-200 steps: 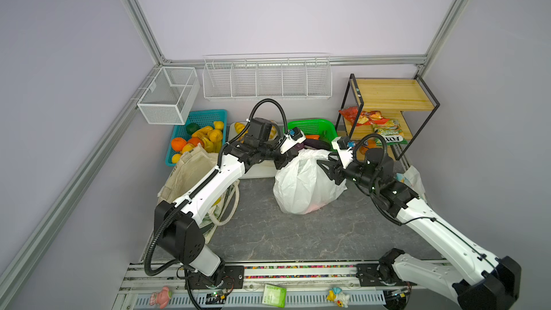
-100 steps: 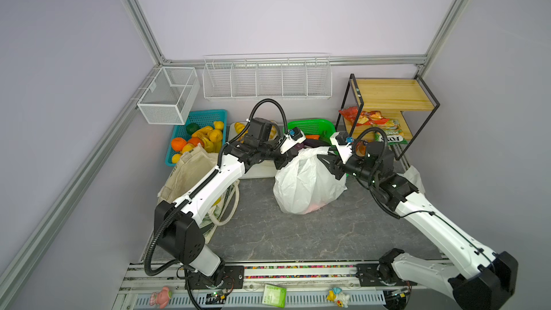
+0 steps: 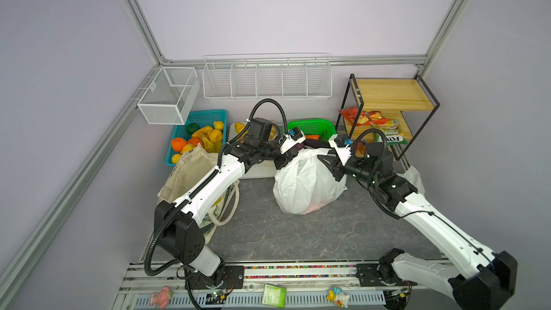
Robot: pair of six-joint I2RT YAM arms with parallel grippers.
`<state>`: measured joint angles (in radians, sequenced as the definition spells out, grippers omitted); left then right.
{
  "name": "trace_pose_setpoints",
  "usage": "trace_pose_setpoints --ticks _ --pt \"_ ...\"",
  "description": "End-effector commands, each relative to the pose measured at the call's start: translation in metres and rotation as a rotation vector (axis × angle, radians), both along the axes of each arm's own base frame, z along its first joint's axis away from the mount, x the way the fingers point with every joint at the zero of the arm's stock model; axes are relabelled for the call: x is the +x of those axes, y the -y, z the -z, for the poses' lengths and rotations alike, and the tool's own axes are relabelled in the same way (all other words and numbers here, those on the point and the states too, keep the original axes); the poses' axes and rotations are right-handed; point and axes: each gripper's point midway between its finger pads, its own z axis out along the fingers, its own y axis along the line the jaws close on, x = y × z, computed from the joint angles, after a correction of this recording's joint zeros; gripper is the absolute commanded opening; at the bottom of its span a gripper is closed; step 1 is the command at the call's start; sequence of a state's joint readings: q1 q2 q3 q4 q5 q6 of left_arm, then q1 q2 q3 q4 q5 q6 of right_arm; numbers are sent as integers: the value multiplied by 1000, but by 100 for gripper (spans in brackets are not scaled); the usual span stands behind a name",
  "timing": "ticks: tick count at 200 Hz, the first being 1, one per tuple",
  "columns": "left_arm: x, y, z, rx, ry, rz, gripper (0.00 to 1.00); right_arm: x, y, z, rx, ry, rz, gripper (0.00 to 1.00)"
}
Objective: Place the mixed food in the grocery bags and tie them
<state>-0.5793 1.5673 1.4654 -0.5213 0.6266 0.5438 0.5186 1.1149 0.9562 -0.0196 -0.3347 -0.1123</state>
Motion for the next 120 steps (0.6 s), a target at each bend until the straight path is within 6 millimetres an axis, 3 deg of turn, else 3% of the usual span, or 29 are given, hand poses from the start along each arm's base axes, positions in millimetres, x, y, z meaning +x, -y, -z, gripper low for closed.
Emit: trace_pose_setpoints --ticks 1,37,58,63,120 --pt "-3 4 2 -4 1 27 0 -2 1 7 2 4 -6 19" --pt "-3 4 2 -7 -5 23 0 -3 2 15 11 -10 2 15" --pt "-2 4 1 -8 -8 14 0 -2 3 10 25 -1 13 14" --pt "-2 3 0 -9 -9 11 0 -3 5 22 15 -22 17 14" --pt "6 -3 -7 -31 -29 -55 0 -8 16 34 17 -52 72 10"
